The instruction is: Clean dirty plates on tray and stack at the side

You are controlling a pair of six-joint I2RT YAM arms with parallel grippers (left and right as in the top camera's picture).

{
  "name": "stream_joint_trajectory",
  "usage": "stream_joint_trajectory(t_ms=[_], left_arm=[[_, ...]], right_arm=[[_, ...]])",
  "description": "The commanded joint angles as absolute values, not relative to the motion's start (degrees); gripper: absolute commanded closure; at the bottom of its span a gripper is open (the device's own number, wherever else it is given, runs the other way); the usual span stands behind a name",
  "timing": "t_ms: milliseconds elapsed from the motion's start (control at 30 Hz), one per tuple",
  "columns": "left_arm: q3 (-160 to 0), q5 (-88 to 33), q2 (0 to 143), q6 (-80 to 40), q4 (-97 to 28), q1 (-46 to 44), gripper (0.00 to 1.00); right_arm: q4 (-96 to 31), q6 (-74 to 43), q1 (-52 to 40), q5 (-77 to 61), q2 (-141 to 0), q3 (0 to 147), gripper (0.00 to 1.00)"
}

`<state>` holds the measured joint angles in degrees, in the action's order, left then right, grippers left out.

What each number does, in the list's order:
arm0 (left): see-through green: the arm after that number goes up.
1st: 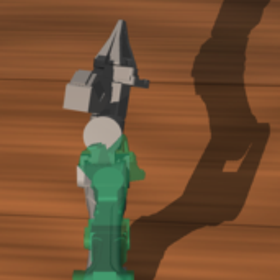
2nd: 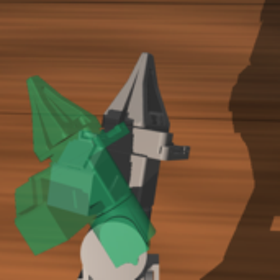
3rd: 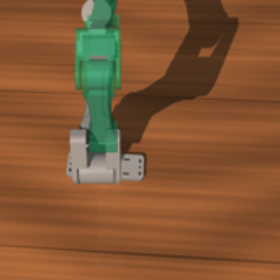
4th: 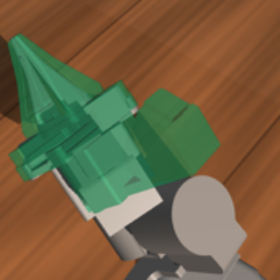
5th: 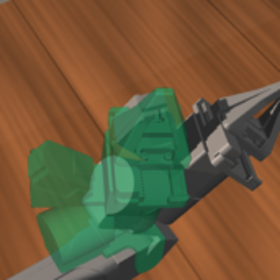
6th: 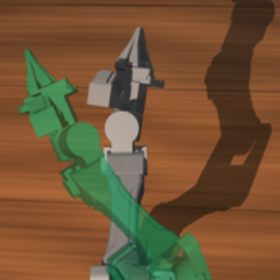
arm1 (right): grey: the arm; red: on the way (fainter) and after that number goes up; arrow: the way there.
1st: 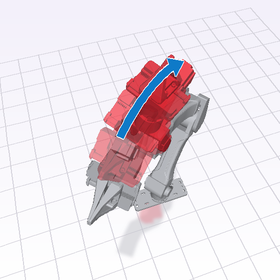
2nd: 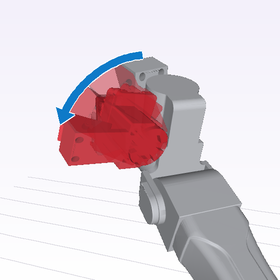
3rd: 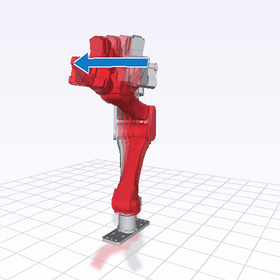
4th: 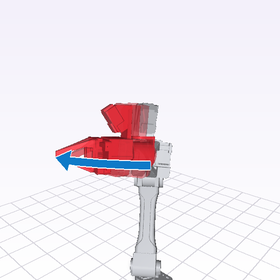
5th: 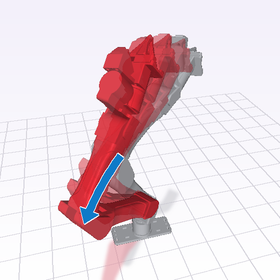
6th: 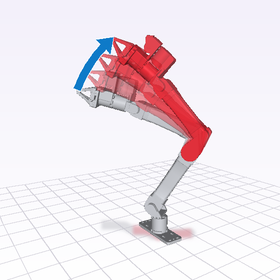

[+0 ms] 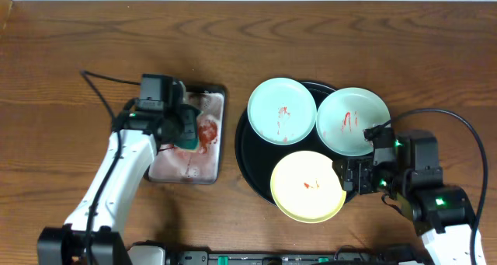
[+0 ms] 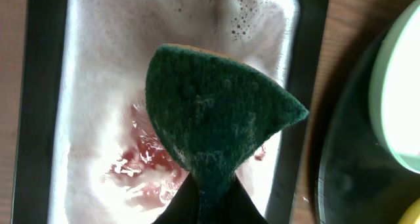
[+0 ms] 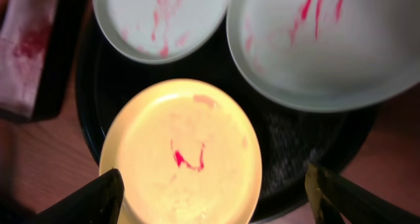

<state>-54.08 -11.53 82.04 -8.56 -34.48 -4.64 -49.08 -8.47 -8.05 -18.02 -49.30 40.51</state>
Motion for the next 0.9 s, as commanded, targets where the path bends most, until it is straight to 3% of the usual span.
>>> stream_joint_trajectory(t_ms=[0, 200, 467, 867], left_arm=[[-54.4, -19.4, 80.8, -9.4, -36.0, -1.8, 0.92], [-48.2, -25.0, 73.5, -8.3, -29.7, 2.7, 0.93], [-39.0, -31.5, 61.5, -7.5, -21.8, 3.3, 0.92], [-38.4, -31.5, 61.1, -8.2, -21.9, 3.3, 0.93]], right_arm=[[-50.5, -8.1, -7.6, -17.8, -52.7, 41.5, 0.14], [-51.2, -8.1, -7.6, -17.9, -61.7, 41.5, 0.24], [-50.5, -8.1, -7.6, -17.9, -71.1, 41.5, 0.29], [-47.4, -7.6, -7.6, -18.3, -79.0, 41.5, 0.41]])
